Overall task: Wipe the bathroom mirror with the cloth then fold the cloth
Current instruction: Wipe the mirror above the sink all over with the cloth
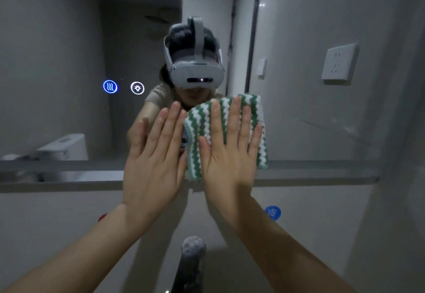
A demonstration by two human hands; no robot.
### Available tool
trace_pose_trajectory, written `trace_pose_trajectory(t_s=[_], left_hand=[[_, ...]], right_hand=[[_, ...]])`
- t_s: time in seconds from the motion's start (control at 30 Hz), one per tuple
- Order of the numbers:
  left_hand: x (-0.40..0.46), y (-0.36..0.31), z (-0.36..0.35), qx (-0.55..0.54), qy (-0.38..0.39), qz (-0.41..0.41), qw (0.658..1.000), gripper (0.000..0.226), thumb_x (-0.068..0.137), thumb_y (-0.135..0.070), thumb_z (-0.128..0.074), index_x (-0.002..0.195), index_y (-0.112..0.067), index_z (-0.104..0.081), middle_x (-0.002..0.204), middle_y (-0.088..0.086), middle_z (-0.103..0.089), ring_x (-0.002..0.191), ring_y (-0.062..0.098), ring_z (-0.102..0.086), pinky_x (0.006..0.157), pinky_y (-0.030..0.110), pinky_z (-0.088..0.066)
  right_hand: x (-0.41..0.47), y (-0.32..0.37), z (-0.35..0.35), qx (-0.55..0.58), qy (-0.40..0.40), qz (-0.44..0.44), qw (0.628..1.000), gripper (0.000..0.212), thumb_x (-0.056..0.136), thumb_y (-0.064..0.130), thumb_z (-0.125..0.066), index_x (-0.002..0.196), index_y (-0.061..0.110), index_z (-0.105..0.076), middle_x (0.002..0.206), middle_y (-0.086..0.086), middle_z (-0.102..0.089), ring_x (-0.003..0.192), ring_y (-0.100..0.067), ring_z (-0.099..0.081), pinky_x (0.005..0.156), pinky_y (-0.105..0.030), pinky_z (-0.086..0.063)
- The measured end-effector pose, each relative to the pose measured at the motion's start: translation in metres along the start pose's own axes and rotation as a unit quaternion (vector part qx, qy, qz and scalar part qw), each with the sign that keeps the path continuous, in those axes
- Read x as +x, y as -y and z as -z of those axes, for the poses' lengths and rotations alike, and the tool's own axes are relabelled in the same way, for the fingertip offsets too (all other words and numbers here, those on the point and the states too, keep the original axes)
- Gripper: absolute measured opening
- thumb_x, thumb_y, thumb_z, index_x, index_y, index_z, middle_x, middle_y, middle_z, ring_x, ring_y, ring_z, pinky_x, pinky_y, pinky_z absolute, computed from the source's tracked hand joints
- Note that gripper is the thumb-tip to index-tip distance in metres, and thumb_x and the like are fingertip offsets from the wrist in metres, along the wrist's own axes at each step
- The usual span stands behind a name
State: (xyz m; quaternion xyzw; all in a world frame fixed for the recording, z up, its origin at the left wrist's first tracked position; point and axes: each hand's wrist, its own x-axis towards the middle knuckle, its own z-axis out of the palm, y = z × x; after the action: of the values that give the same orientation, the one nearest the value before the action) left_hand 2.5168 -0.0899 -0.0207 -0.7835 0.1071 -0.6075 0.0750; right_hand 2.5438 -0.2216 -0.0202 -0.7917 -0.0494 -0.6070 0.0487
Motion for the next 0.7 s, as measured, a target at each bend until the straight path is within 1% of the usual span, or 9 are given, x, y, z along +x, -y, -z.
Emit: trace_pose_trajectory(t_s=[0.1,0.17,0.23,0.33,0.43,0.5,0.6,0.7], left_hand=[[0.022,0.010,0.005,0.014,-0.020,0.015,1.000,0.055,0.099,-0.029,-0.027,0.146,-0.001,-0.026,0.154,0.012,-0.022,0.142,0.025,-0.021,0.115,0.047,-0.011],[0.039,0.017,0.007,0.017,-0.022,0.016,0.999,0.054,0.100,-0.030,-0.022,0.146,-0.002,-0.026,0.154,0.011,-0.022,0.142,0.024,-0.020,0.116,0.046,-0.008],[0.056,0.026,0.010,0.017,-0.017,0.023,0.999,0.055,0.100,-0.032,-0.019,0.147,-0.002,-0.023,0.155,0.010,-0.018,0.143,0.021,-0.015,0.116,0.045,-0.001],[0.085,0.039,0.017,0.022,-0.024,0.041,0.999,0.056,0.100,-0.032,-0.019,0.148,-0.002,-0.020,0.156,0.011,-0.016,0.144,0.022,-0.014,0.116,0.043,0.001],[0.122,0.050,0.027,0.019,-0.031,0.046,0.998,0.058,0.100,-0.035,-0.013,0.148,-0.002,-0.019,0.156,0.012,-0.014,0.144,0.023,-0.012,0.115,0.042,0.005],[0.148,0.057,0.033,0.018,-0.045,0.053,0.997,0.059,0.100,-0.035,-0.012,0.148,-0.001,-0.020,0.156,0.013,-0.017,0.144,0.023,-0.014,0.114,0.040,0.007],[0.186,0.069,0.041,0.010,-0.066,0.073,0.995,0.058,0.098,-0.033,-0.016,0.147,-0.002,-0.020,0.155,0.013,-0.021,0.143,0.023,-0.018,0.113,0.036,0.009],[0.222,0.082,0.048,0.002,-0.067,0.096,0.993,0.061,0.097,-0.035,-0.016,0.149,-0.005,-0.013,0.157,0.008,-0.012,0.145,0.020,-0.010,0.113,0.036,0.010]], right_hand=[[0.022,0.009,0.001,0.016,-0.001,-0.004,1.000,0.053,0.100,0.044,0.002,0.147,0.024,0.014,0.156,-0.005,0.001,0.143,-0.022,0.016,0.116,-0.045,0.003],[0.038,0.014,0.006,0.023,-0.001,0.000,1.000,0.053,0.099,0.044,0.006,0.148,0.023,0.013,0.156,-0.005,0.001,0.144,-0.022,0.010,0.117,-0.046,0.000],[0.060,0.020,0.013,0.034,-0.004,0.008,0.999,0.055,0.099,0.044,0.003,0.150,0.021,0.001,0.157,-0.008,-0.003,0.145,-0.023,0.000,0.116,-0.048,-0.003],[0.100,0.026,0.024,0.044,-0.032,0.018,0.998,0.056,0.099,0.044,-0.013,0.149,0.019,-0.018,0.156,-0.012,-0.018,0.143,-0.026,-0.011,0.115,-0.048,-0.007],[0.141,0.029,0.033,0.043,-0.053,0.031,0.997,0.056,0.098,0.042,-0.021,0.148,0.018,-0.025,0.155,-0.012,-0.022,0.143,-0.027,-0.017,0.115,-0.048,-0.008],[0.169,0.031,0.041,0.038,-0.048,0.036,0.997,0.057,0.097,0.042,-0.019,0.149,0.019,-0.022,0.156,-0.011,-0.019,0.144,-0.026,-0.016,0.116,-0.047,-0.006],[0.213,0.032,0.053,0.045,-0.036,0.051,0.997,0.058,0.097,0.043,-0.016,0.150,0.021,-0.016,0.158,-0.009,-0.012,0.146,-0.025,-0.008,0.116,-0.046,0.000],[0.254,0.032,0.066,0.041,-0.029,0.075,0.996,0.056,0.099,0.043,-0.016,0.151,0.022,-0.010,0.159,-0.008,-0.004,0.146,-0.023,0.000,0.117,-0.046,0.004]])
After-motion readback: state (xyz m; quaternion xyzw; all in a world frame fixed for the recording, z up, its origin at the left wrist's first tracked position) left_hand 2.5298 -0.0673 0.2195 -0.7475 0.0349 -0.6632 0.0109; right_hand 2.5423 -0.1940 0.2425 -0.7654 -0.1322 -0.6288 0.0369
